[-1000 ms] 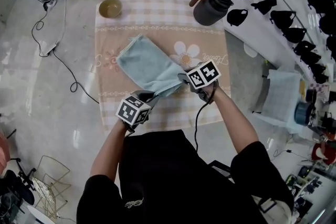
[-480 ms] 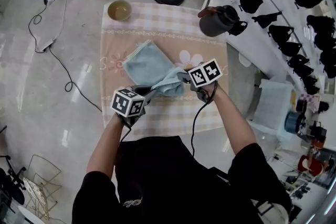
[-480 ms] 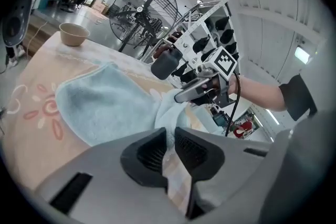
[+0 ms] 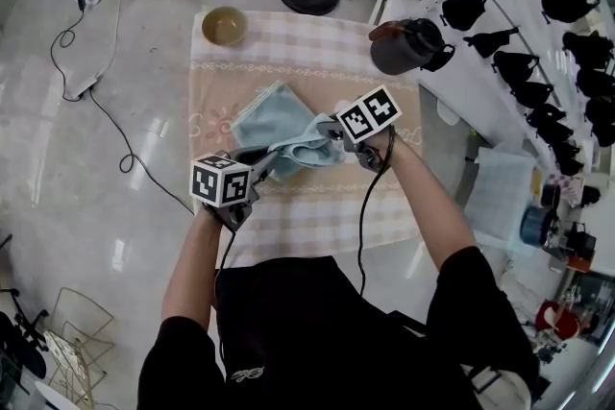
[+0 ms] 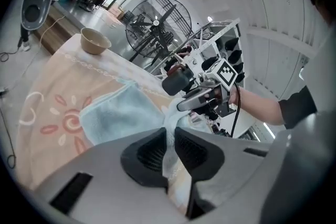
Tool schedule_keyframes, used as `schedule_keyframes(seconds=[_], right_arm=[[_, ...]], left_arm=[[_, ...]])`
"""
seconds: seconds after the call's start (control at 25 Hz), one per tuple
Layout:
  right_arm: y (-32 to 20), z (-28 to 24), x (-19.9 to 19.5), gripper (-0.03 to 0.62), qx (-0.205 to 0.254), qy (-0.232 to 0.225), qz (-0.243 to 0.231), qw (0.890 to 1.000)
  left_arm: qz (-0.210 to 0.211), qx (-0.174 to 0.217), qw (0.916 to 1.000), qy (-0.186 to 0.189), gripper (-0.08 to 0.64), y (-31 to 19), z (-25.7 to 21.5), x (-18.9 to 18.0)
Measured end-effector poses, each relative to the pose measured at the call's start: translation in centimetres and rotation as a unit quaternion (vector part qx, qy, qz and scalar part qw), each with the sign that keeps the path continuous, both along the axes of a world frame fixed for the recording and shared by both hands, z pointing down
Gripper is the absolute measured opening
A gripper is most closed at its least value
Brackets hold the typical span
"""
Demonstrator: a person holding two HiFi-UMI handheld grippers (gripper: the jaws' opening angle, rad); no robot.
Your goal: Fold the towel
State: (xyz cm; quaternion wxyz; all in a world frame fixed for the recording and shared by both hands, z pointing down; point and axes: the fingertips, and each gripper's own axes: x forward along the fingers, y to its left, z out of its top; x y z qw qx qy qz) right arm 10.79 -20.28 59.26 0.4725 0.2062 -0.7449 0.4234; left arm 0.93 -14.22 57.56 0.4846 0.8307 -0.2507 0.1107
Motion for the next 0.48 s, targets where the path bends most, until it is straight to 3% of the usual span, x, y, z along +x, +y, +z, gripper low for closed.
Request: schedule_keyframes(seconds=[0.24, 0.48], right_arm=[[-3.5, 0.4, -4.1, 0.067, -0.023, 0.000, -0.046, 0.999], [-6.7, 1.1, -7.4, 0.090, -0.037, -0.004, -0.029, 0.999]], left_arm=[[-0.063, -0.026, 0.9968, 0.042, 0.050, -2.7, 0.9, -3.7], [-0.129, -0.045, 0.9885, 0.065, 0.050, -5.2, 1.5, -7.1]])
